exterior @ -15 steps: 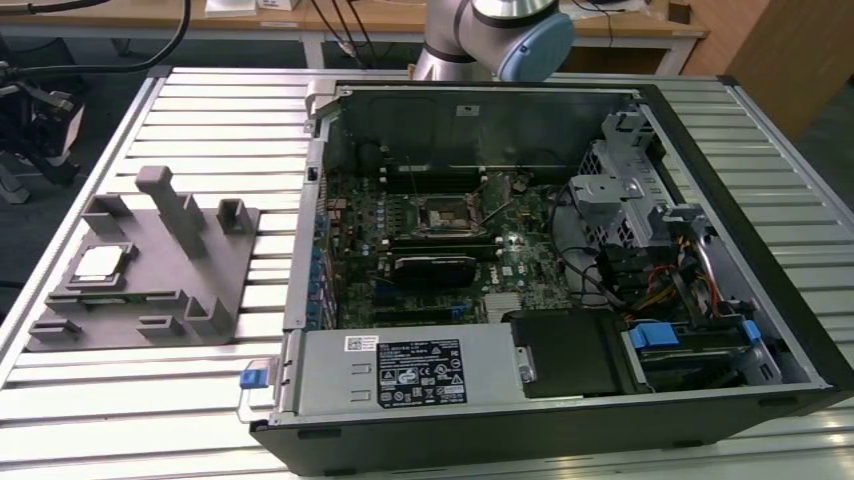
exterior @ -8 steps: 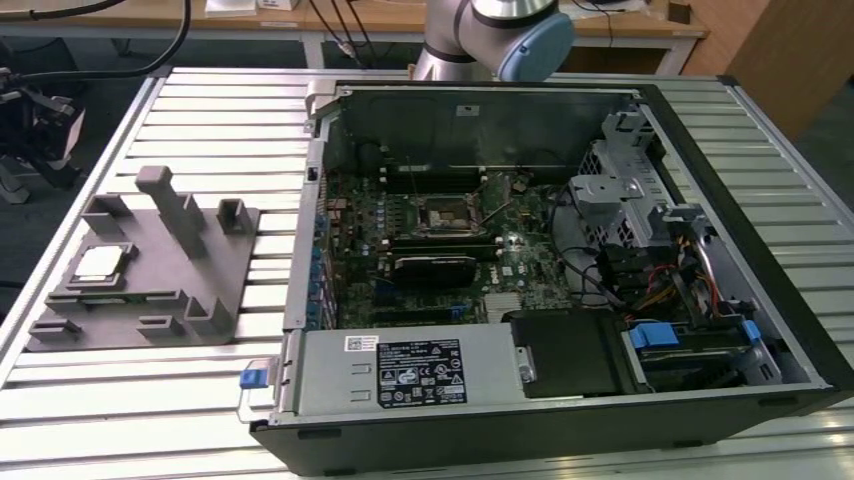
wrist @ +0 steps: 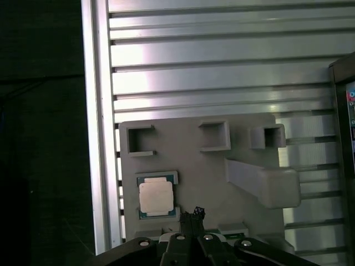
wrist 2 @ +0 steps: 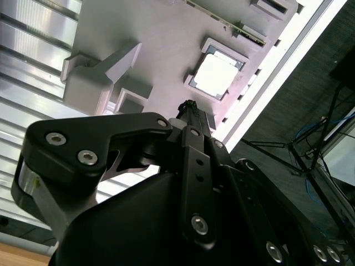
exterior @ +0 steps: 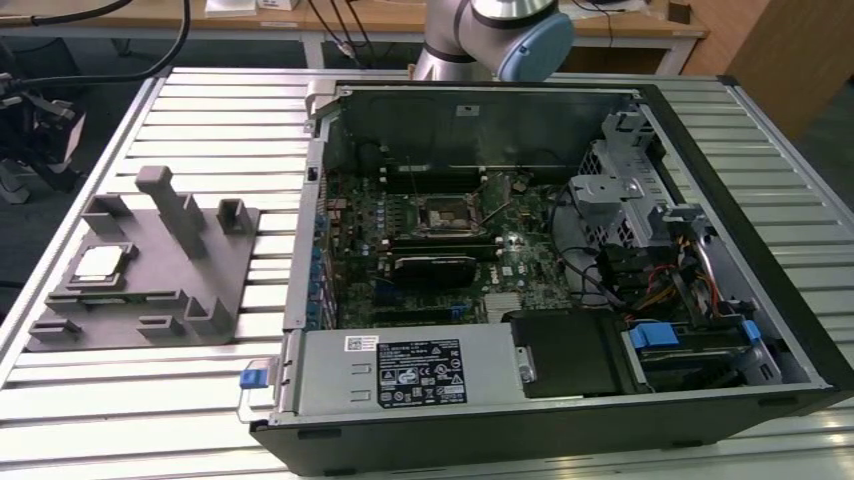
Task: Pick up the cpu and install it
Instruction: 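Pick up the cpu and move it towards the insertion slot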
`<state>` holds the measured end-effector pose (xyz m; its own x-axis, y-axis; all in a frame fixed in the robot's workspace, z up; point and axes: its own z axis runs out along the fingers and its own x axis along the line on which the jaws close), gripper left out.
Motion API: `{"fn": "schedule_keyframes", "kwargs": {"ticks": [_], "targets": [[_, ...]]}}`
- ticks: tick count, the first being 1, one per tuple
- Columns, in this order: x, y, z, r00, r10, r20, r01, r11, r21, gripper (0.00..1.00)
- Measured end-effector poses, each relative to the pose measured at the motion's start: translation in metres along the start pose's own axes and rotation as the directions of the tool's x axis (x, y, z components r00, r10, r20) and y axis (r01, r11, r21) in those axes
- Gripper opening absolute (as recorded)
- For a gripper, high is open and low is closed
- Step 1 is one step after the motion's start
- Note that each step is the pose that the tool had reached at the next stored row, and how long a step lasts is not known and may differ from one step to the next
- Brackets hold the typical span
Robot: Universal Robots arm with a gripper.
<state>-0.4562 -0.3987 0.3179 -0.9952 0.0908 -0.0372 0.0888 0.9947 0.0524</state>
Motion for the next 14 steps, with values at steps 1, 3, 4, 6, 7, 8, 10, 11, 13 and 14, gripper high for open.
{"fn": "schedule_keyframes", "kwargs": {"ticks": [1,3,4,6,7,8,10,11,13,14], "targets": [[0.0003,0.0,0.0006,1.0,0.0,0.0001,0.0,1.0,0.0003,0.11],[0.0008,-0.0001,0.0016,1.0,0.0,0.0001,0.0,1.0,0.0007,0.11],[0.001,-0.0002,0.0022,1.0,0.0,0.0001,0.0,1.0,0.0008,0.11],[0.0017,-0.0003,0.0032,1.0,0.0,0.0001,0.0,1.0,0.0013,0.11],[0.0019,-0.0004,0.0037,1.0,0.0,0.0002,0.0,1.0,0.0014,0.11],[0.0022,-0.0004,0.0043,1.0,0.0,0.0002,0.0,1.0,0.0016,0.11],[0.0026,-0.0005,0.0055,1.0,0.0,0.0003,0.0,1.0,0.0017,0.11],[0.0029,-0.0006,0.0061,1.0,0.0,0.0002,0.0,1.0,0.0019,0.11],[0.0034,-0.0007,0.0074,1.0,0.0,0.0003,0.0,1.0,0.002,0.11],[0.0038,-0.0007,0.0083,1.0,0.0,0.0003,0.0,1.0,0.0021,0.11]]}}
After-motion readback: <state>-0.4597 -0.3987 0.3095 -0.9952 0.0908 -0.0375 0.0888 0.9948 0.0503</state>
